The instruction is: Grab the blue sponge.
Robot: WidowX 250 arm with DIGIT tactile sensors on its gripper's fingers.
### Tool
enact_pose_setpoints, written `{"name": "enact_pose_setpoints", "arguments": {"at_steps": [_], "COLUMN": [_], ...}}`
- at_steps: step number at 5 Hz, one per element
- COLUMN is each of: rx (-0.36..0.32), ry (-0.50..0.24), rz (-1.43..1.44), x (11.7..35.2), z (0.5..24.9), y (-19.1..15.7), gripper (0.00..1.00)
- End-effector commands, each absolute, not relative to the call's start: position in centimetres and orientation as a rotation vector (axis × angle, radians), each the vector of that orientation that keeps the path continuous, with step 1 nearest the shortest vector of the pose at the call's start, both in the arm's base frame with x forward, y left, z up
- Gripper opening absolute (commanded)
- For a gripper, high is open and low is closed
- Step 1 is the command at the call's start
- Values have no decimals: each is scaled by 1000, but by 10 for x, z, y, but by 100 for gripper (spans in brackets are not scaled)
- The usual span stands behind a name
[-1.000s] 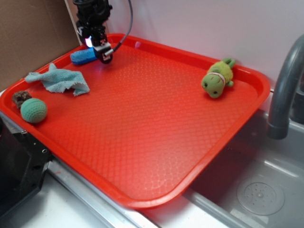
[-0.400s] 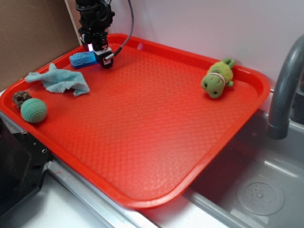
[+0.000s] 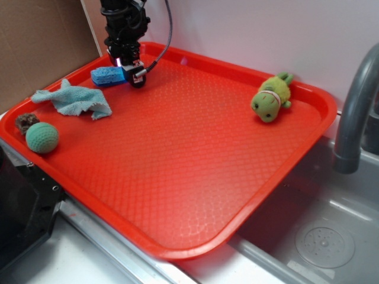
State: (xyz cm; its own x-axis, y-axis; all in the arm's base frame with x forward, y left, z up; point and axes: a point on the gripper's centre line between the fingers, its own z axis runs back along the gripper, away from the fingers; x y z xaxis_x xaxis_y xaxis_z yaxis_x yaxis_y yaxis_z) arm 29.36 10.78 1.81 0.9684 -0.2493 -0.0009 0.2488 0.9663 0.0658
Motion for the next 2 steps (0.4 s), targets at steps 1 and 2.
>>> {"name": "enact_pose_setpoints", "arguments": {"at_steps": [1,2], "rx": [127,72], "ry": [-28,8], "rz": [-224,-202], "x": [265,234], "z": [118,166], "y": [27,7], "gripper": [0,0]}}
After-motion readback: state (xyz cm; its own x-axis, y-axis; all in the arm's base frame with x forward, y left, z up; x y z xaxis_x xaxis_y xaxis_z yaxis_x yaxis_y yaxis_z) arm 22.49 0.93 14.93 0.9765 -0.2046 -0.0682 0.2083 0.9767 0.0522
